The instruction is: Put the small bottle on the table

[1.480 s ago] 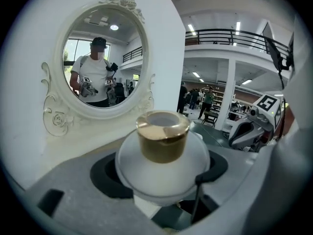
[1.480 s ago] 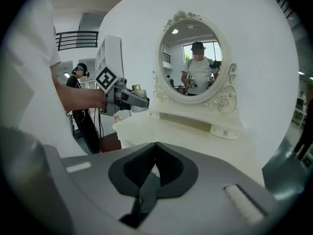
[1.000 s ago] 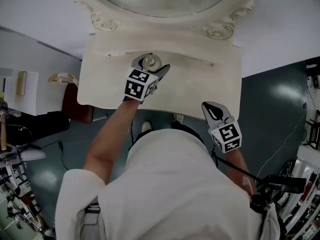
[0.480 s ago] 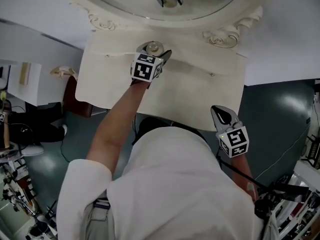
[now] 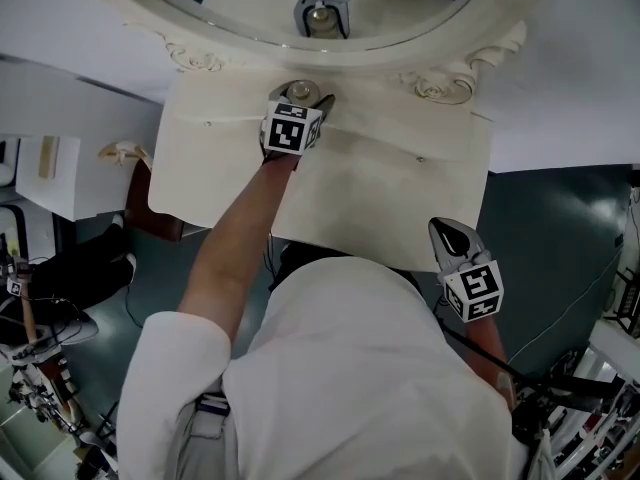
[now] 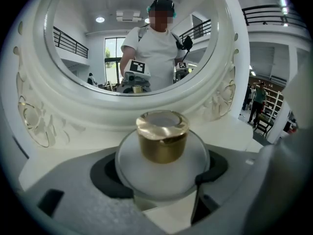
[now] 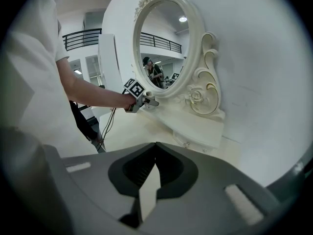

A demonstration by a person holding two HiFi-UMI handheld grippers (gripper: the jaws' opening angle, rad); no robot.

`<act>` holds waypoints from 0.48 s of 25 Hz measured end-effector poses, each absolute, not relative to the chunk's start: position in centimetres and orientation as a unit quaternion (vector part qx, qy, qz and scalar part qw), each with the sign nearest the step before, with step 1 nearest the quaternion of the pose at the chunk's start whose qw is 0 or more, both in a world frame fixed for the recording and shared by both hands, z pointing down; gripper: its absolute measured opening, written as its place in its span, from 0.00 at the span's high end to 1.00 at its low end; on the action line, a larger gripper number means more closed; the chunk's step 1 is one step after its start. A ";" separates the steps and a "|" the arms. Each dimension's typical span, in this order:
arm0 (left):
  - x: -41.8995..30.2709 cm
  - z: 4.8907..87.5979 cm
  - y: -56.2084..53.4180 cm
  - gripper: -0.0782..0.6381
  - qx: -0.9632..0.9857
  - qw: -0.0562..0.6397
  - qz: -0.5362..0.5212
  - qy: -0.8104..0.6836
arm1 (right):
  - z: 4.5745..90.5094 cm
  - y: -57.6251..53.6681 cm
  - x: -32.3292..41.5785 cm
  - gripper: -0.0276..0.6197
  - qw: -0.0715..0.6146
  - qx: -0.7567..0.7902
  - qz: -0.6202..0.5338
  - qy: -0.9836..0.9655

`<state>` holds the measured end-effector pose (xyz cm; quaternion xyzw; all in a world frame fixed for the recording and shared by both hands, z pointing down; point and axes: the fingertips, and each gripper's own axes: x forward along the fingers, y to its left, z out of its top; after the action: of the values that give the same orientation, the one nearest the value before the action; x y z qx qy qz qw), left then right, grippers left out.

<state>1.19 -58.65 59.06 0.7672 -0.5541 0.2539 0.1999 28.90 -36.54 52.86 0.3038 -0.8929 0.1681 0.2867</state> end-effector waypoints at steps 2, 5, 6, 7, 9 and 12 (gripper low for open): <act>0.9 59.3 -59.2 0.42 0.764 0.198 0.257 -0.557 | 53.0 -36.7 29.0 0.95 0.288 0.305 0.171 -0.892; 0.5 59.6 -60.0 0.42 0.761 0.194 0.261 -0.562 | 53.3 -37.0 29.1 0.95 0.291 0.306 0.175 -0.890; 0.4 59.7 -60.2 0.42 0.760 0.193 0.261 -0.564 | 53.3 -37.2 29.2 0.95 0.291 0.306 0.176 -0.889; 0.3 59.7 -60.4 0.42 0.759 0.191 0.261 -0.565 | 53.4 -37.4 29.2 0.95 0.291 0.307 0.177 -0.889; 0.2 59.7 -60.7 0.42 0.759 0.187 0.261 -0.567 | 53.5 -37.7 29.3 0.95 0.292 0.308 0.179 -0.888; 0.2 59.7 -61.2 0.42 0.760 0.183 0.260 -0.566 | 53.7 -38.2 29.2 0.95 0.292 0.309 0.182 -0.887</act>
<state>0.18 -61.15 59.70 0.7604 -0.5662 0.2601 0.1834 29.23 -38.21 53.68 0.3089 -0.8867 0.1815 0.2923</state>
